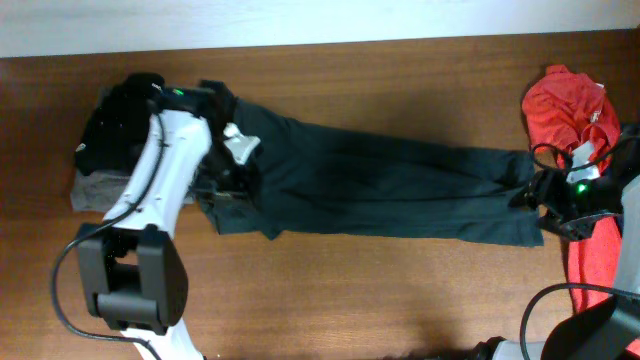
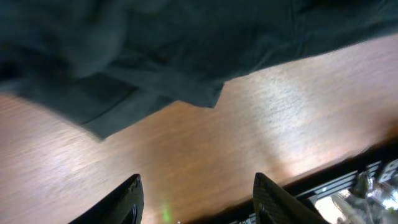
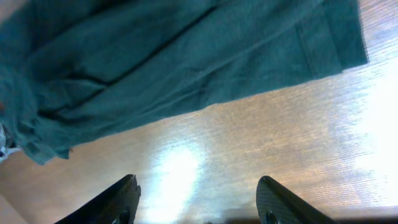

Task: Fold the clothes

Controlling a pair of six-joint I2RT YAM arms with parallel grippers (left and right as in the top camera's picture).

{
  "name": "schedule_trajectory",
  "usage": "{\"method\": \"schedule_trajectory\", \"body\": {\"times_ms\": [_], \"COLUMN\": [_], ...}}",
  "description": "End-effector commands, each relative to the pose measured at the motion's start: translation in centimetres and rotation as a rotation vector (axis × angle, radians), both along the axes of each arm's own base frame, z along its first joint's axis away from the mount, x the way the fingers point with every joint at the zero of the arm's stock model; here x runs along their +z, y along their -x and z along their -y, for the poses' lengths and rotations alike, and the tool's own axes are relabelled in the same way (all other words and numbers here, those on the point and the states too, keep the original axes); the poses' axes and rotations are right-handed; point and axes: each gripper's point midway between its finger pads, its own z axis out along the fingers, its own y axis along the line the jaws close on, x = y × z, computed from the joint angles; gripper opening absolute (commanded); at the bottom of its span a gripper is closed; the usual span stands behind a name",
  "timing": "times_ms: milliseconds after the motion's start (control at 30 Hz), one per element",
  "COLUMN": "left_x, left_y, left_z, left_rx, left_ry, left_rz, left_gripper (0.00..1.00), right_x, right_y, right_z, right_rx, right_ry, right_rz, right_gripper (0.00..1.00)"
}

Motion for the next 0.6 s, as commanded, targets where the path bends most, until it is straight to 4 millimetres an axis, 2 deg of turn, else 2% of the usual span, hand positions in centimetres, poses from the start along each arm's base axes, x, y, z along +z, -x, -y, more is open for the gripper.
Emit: {"method": "schedule_trajectory", "body": {"times_ms": [0,133,233,267,300,367,467,567], "left_x": [-3.4,-6.2,-7.9,-8.4,-9.0,-9.2,-9.5,-9.5], "left_y": [2.2,3.1,2.9,2.7,2.4,2.2,1.3,0.8], "left_z": [1.7,2.8,3.6,4.0,4.1,4.4,3.8,4.0], "left_rx": [-0.083,-0.148,-0.172,-0.181,-0.196,-0.21,-0.229,-0.23], "left_ry": [0.004,0.009,0.018,0.02,0.006,-0.003,-0.063,-0.061], "left_rz": [-0.042,-0.029,0.013,0.034,0.059,0.079,0.121,0.147], "left_gripper": [0.57,0.6,0.6,0.59,0.54,0.53,0.43,0.38], "right_x": [-2.6,-3.7,-3.7,-3.7,-3.7,-3.7,-3.7,-3.7], "right_y": [1.0,1.0,0.9,0.9,0.9,0.9,0.8,0.8], "right_z": [-0.6,-0.7,-0.6,-0.6,-0.6,-0.6,-0.6,-0.5], "right_rx": [0.021,0.02,0.02,0.02,0.02,0.021,0.021,0.021], "right_ry": [-0.014,-0.015,-0.011,-0.011,-0.01,-0.01,-0.009,-0.008], "right_rz": [-0.05,-0.05,-0.044,-0.044,-0.043,-0.044,-0.042,-0.04], "right_gripper": [0.67,0.67,0.67,0.67,0.68,0.67,0.67,0.67]}}
